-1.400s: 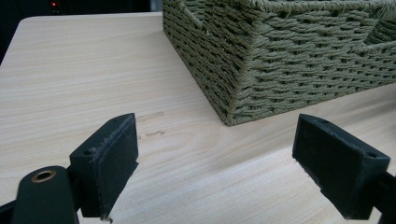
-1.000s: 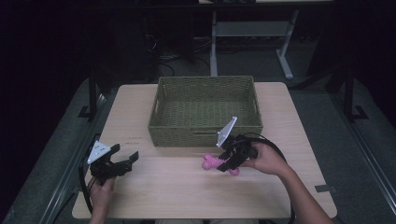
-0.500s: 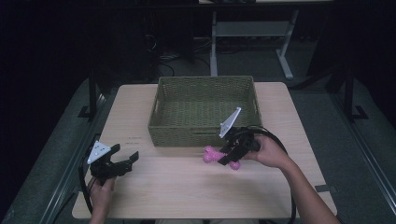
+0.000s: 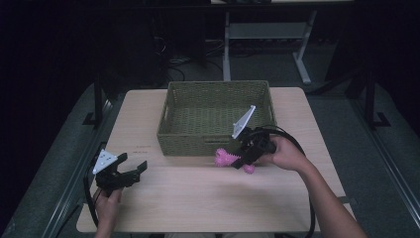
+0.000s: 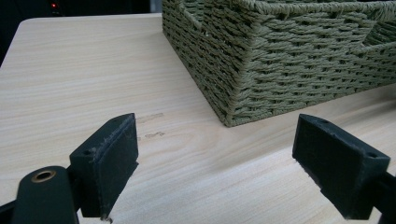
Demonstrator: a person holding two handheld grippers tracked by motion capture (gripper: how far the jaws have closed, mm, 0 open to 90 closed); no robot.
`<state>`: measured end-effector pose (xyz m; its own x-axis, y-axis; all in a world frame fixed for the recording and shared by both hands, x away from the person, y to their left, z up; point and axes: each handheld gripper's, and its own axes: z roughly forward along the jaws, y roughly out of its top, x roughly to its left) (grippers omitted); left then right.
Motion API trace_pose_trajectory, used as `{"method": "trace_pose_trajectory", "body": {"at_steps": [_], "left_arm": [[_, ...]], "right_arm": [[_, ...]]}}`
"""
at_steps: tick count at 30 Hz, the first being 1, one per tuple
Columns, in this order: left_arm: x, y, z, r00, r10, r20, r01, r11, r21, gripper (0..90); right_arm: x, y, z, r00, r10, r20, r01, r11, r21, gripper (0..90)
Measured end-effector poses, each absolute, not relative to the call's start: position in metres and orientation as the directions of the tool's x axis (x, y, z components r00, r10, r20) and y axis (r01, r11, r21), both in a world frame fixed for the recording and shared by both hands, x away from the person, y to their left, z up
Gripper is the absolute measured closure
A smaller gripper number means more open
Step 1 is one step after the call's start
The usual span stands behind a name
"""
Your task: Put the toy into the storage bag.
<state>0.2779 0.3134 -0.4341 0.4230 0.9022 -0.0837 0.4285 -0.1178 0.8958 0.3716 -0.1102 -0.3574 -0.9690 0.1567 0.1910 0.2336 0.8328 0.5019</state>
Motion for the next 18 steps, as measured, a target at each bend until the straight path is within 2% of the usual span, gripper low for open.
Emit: {"method": "trace_pose_trajectory", "body": {"at_steps": [18], "left_arm": [[0.278,0.314,-0.434,0.421,0.903,-0.084,0.428,-0.116,0.896,13.9]], "right_arm": [[0.38,-0.116,-0.333,-0.973,0.171,0.155,0.227,0.828,0.512,58.1]]}}
